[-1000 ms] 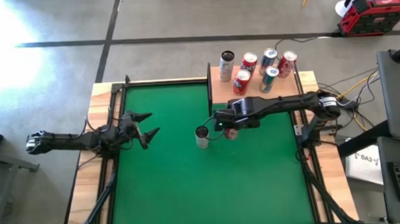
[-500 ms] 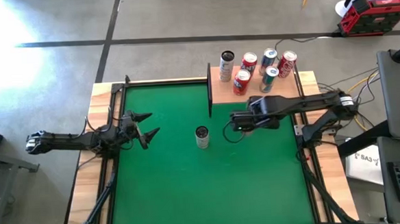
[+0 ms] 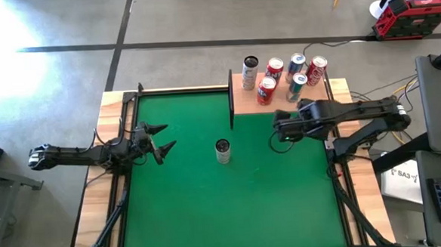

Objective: Place canned beverage on shelf
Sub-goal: Put the red-white soda can on the shelf aligned with the other red-white soda can

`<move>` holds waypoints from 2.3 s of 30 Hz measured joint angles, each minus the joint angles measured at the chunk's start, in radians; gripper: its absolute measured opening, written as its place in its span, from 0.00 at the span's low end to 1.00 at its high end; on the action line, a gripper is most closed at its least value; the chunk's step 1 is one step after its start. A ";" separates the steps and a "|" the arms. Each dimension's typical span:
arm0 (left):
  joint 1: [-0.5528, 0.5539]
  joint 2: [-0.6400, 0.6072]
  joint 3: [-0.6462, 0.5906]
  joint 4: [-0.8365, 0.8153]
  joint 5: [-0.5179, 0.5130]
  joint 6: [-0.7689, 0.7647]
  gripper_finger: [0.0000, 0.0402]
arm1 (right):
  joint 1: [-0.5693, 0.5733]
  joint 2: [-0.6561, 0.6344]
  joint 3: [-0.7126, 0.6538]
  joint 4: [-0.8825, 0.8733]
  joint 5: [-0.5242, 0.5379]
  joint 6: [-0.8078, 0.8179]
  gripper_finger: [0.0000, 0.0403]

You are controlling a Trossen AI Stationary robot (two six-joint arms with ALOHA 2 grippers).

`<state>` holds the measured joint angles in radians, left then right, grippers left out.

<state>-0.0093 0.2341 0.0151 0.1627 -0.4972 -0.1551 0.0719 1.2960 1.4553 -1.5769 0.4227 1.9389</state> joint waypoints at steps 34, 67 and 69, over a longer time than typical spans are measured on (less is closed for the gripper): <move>0.000 0.000 0.000 0.000 0.000 0.000 0.96 | -0.398 -0.347 -0.067 0.005 0.023 -0.511 0.72; 0.000 0.000 0.000 0.000 0.000 0.000 0.96 | -0.890 -0.265 -0.068 0.119 -0.126 -0.820 0.74; 0.000 0.000 0.000 0.000 0.000 0.000 0.96 | -0.909 -0.264 -0.068 0.133 -0.136 -0.834 0.74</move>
<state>-0.0093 0.2344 0.0151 0.1627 -0.4972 -0.1551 -0.8369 1.0321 1.3872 -1.4436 0.2866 1.1045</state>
